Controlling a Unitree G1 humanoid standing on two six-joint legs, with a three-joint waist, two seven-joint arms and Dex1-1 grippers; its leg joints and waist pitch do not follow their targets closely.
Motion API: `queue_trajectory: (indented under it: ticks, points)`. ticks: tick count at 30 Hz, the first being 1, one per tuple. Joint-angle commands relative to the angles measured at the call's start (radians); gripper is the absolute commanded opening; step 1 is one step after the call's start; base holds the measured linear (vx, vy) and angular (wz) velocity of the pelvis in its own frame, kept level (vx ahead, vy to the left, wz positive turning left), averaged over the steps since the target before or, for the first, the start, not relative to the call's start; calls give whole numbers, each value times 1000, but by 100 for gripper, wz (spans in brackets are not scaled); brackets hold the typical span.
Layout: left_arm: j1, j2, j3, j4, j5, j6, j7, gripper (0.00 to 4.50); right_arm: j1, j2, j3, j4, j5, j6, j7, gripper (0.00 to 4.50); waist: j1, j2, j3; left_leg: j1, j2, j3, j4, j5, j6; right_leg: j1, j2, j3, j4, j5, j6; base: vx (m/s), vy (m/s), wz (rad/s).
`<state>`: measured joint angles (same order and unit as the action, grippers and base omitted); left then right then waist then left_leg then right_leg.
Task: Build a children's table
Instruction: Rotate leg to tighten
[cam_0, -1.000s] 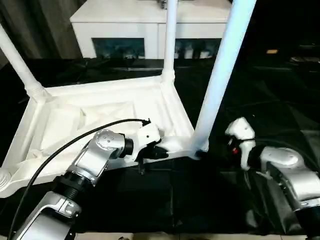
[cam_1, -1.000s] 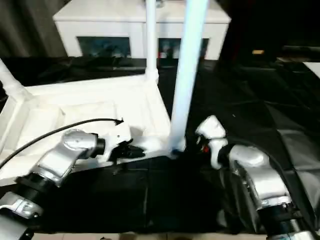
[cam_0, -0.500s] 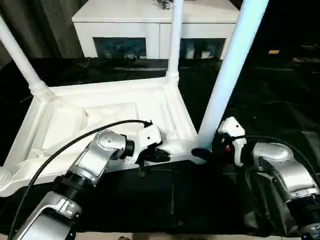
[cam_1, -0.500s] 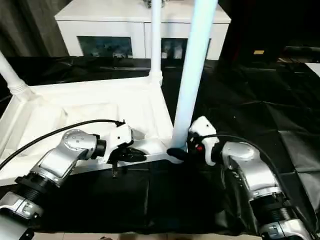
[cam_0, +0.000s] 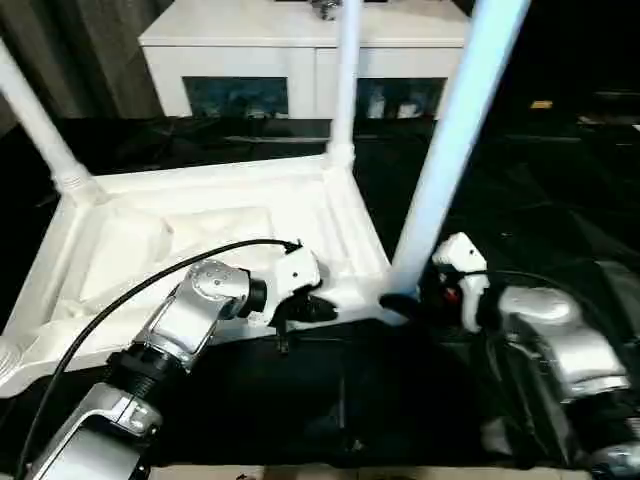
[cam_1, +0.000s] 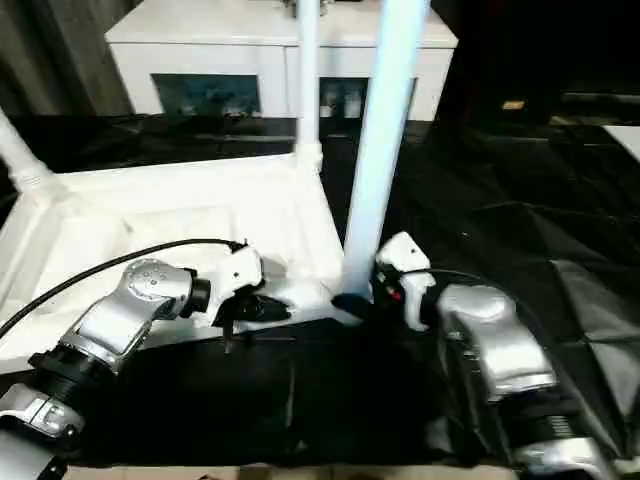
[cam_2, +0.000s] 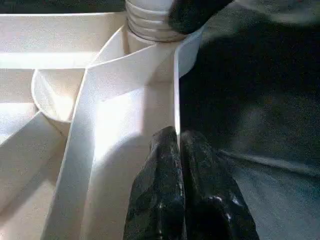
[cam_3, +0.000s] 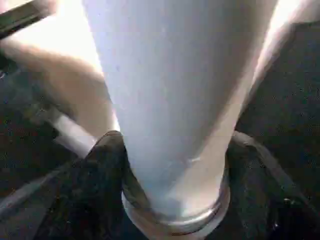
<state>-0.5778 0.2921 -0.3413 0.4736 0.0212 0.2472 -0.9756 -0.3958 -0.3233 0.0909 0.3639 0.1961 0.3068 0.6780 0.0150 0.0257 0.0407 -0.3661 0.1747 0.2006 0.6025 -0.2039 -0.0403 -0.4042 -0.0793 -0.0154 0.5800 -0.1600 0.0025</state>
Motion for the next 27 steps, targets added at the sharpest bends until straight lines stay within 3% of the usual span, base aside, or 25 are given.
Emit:
queue_trajectory:
  ticks: [1,3,7,10,12,13,14,17,18,22,23,25,26,27]
  points:
    - [-40,-60,21,59,21,31,133,0,-26,58,-66,93,-43,50,-259,260,-3,-8,-55,20,42,-24,-82,-258,-6,30,-49,19,-64,-302,-234,0,0,0]
    - [-71,-106,42,114,29,46,229,0,-44,116,-97,130,-50,55,-389,260,-7,-10,-54,18,41,-26,-85,-280,-17,31,-50,20,-70,-342,-214,0,0,0]
    - [-153,-226,77,249,48,55,449,0,-128,268,-161,249,-55,14,-663,259,-11,-5,-57,25,36,-25,-83,-295,-32,20,-47,20,-77,-331,-201,0,0,0]
    - [-173,-254,76,281,61,32,483,0,-168,302,-151,292,-64,-27,-686,259,-10,-6,-60,14,37,-27,-85,-271,-12,32,-49,18,-71,-272,-198,0,0,0]
    - [-187,-261,65,300,77,-8,485,0,-197,319,-132,301,-61,-65,-637,259,-9,-6,-63,13,36,-26,-82,-246,-1,34,-48,17,-67,-225,-205,0,0,0]
    - [-187,-258,61,299,80,-19,480,0,-195,319,-131,290,-49,-75,-604,294,-5,-8,-65,9,36,-23,-78,-206,23,40,-51,18,-61,-163,-220,0,0,0]
    - [-182,-249,57,290,81,-21,464,0,-186,309,-128,266,-58,-84,-595,329,-3,-10,-68,6,37,-22,-75,-165,43,45,-51,18,-54,-111,-233,0,0,0]
    - [-168,-224,42,273,85,-32,423,0,-163,277,-127,214,-85,-97,-594,331,3,-8,-69,4,39,-22,-72,-111,77,48,-52,16,-46,-46,-253,0,0,0]
    - [-156,-209,33,258,82,-46,389,0,-150,252,-128,185,-89,-85,-580,357,2,-10,-70,2,39,-22,-71,-92,90,51,-51,16,-43,-22,-258,0,0,0]
    - [-136,-187,23,231,79,-46,348,0,-127,203,-118,134,-95,-80,-542,388,-1,-9,-70,4,42,-19,-68,-93,108,47,-52,16,-43,-26,-281,0,0,0]
    - [-111,-150,4,211,88,-91,284,0,-83,118,-89,44,-84,-56,-407,388,-1,-6,-70,5,41,-19,-68,-98,110,46,-50,15,-44,-33,-281,0,0,0]
    - [-95,-121,-6,197,93,-98,245,0,-40,38,-65,-32,-67,-27,-281,413,9,-8,-69,2,46,-21,-65,-78,130,52,-50,16,-37,22,-273,0,0,0]
    - [-88,-105,-12,191,89,-112,219,0,-15,-5,-58,-77,-44,-7,-205,419,11,-2,-68,3,45,-20,-65,-87,136,50,-49,16,-37,21,-276,0,0,0]
    - [-84,-97,-15,188,87,-121,206,0,-3,-22,-56,-97,-33,3,-171,427,13,-4,-66,5,46,-19,-66,-103,135,49,-49,16,-41,6,-275,0,0,0]
